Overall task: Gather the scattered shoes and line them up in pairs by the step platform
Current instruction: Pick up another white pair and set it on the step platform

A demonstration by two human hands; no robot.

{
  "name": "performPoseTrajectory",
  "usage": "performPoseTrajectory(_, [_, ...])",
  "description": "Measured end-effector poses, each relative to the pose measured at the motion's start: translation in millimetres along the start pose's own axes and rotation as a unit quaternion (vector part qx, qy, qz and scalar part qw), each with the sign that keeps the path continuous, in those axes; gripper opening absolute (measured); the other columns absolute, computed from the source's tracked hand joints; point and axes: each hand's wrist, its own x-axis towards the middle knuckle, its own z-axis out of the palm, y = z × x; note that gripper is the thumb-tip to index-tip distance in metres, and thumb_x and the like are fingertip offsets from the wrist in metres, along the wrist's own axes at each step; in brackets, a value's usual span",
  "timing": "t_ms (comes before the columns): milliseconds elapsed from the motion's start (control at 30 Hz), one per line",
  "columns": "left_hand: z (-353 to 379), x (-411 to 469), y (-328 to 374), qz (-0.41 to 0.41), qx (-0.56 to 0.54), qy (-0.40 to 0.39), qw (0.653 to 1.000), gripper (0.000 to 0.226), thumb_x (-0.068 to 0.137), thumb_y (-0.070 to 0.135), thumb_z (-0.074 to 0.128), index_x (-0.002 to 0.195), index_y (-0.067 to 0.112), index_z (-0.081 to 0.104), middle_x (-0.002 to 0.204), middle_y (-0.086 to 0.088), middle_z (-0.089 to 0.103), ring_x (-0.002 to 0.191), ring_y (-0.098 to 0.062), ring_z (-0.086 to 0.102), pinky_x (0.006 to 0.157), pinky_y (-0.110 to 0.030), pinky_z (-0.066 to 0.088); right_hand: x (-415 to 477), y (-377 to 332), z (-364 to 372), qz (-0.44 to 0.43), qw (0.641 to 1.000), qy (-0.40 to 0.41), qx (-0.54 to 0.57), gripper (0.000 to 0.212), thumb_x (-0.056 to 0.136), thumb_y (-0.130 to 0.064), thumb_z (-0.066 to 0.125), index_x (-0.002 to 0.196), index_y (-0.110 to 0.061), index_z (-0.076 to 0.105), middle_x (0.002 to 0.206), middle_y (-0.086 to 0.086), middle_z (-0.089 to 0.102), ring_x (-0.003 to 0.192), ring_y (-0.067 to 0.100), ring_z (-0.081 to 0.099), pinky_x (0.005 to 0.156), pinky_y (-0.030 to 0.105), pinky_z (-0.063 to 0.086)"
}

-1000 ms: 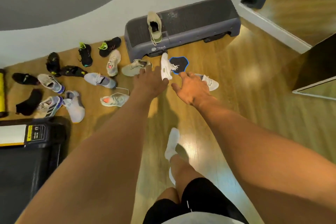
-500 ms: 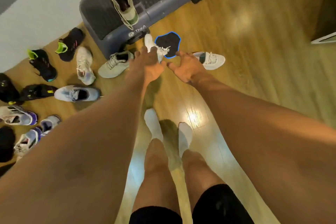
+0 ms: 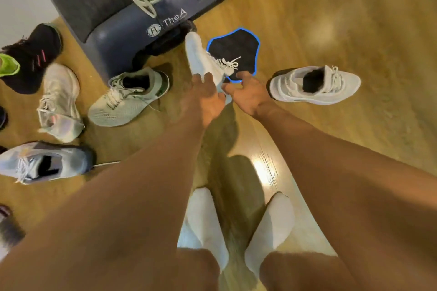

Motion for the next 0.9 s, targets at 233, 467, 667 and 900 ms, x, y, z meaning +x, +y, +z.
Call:
performPoseTrajectory(233, [58,101,-22,0.041,0.143,0.155,0.977,0.055,0.094,0.044,0.047,0.133,0.006,0.036,0.135,-0.017,0.036,0.120,-0.034,0.038,0.095,-0.041,0.038,111,34,53,0.015,0.995,0.023,0.100,0.033,0.093,-0.042,0.052,0.108,-0.014,0.060,0.104,0.001,0.062,0.100,0.022,0.058,0.087,0.034,0.048])
performPoseTrajectory(467, [85,119,-6,-0.010,0.205,0.143,0.968,0.095,0.079,0.051,0.060,0.147,0.004,0.014,0.144,-0.019,0.018,0.126,-0.040,0.027,0.090,-0.043,0.039,137,38,60,0.030,0.988,-0.001,0.152,0.015,0.092,-0.027,0.048,0.093,-0.014,0.055,0.092,0.009,0.062,0.084,0.027,0.060,0.077,0.051,0.057])
performPoseTrajectory(667, [69,119,-30,-0.046,0.086,0.148,0.984,0.082,0.078,0.031,0.066,0.145,0.022,0.018,0.149,-0.012,0.013,0.132,-0.040,0.020,0.093,-0.055,0.037,128,21,75,0.032,0.983,0.014,0.182,0.038,0.087,-0.034,0.062,0.114,-0.012,0.047,0.113,0.008,0.059,0.102,0.030,0.060,0.077,0.052,0.057])
performPoseTrajectory(900, [51,115,-54,-0.022,-0.199,0.224,0.954,0.049,0.084,0.012,0.062,0.130,0.017,0.048,0.130,-0.010,0.047,0.120,-0.032,0.043,0.091,-0.044,0.045,123,-9,77,0.010,0.977,0.081,0.195,0.061,0.080,-0.053,0.062,0.123,-0.012,0.049,0.117,0.008,0.062,0.104,0.029,0.060,0.091,0.043,0.049])
